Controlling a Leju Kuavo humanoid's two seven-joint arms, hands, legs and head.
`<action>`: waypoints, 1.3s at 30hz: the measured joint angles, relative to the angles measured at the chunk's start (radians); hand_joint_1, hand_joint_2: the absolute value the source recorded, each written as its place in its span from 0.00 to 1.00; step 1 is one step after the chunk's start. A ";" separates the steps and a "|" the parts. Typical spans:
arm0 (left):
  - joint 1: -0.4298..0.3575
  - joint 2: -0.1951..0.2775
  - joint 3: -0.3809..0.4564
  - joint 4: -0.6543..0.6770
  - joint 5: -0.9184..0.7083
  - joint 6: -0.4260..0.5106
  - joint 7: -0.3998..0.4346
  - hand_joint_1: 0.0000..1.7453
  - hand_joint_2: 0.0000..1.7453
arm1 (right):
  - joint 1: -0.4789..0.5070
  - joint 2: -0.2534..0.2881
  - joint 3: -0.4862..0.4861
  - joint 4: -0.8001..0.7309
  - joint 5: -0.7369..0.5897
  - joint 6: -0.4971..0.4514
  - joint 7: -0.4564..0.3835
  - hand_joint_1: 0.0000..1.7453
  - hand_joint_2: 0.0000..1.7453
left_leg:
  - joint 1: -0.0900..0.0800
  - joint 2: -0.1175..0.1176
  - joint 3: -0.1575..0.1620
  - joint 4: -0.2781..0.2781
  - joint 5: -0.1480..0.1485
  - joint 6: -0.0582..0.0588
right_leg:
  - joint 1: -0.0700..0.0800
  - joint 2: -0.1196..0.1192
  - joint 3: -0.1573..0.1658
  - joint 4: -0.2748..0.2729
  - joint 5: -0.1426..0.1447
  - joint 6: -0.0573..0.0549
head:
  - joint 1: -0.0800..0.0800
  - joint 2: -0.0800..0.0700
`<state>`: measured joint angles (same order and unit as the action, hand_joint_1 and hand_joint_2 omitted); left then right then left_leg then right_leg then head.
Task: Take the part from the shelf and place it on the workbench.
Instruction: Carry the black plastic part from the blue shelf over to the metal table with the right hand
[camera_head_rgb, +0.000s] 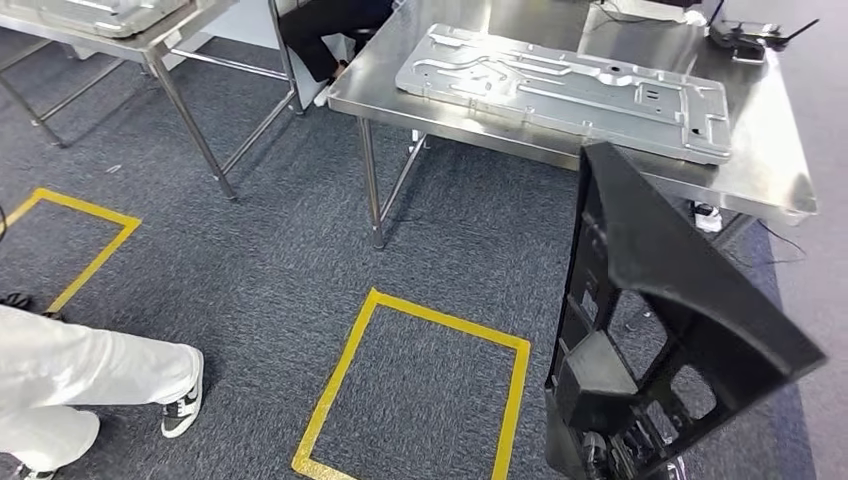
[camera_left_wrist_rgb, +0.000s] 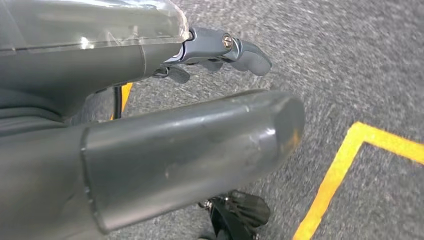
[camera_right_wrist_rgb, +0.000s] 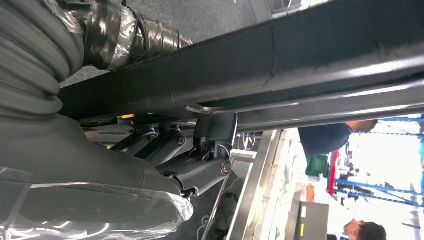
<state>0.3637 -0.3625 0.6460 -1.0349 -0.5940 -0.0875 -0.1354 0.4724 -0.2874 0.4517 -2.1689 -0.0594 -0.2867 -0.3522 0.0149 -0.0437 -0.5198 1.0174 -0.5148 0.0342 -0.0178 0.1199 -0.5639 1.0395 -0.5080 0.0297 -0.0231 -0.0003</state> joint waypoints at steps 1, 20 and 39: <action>0.000 0.000 0.000 0.000 0.000 0.000 0.000 0.00 0.00 | -0.001 -0.002 0.001 0.000 0.000 0.000 0.000 1.00 1.00 | 0.002 0.015 0.002 -0.007 0.004 0.006 | 0.002 -0.026 -0.015 0.031 -0.019 0.004 | 0.001 0.000; 0.006 0.000 0.001 -0.001 0.002 0.000 0.005 0.00 0.00 | -0.007 -0.009 0.006 0.006 0.005 -0.006 -0.003 1.00 1.00 | -0.003 0.054 -0.090 0.250 -0.153 -0.033 | 0.007 -0.109 0.025 -0.043 0.023 -0.045 | -0.002 0.000; 0.032 0.000 -0.006 -0.028 0.017 -0.004 0.046 0.00 0.00 | -0.013 -0.011 0.020 0.016 0.022 -0.056 -0.021 1.00 1.00 | -0.002 0.058 0.035 -0.009 -0.025 0.010 | 0.000 -0.120 -0.073 0.132 -0.011 0.011 | 0.001 0.000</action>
<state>0.3955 -0.3624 0.6395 -1.0630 -0.5771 -0.0916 -0.0892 0.4592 -0.2983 0.4719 -2.1533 -0.0372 -0.3424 -0.3727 0.0128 0.0141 -0.4851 1.0087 -0.5393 0.0441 -0.0181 -0.0001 -0.6368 1.1711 -0.5195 0.0403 -0.0224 -0.0004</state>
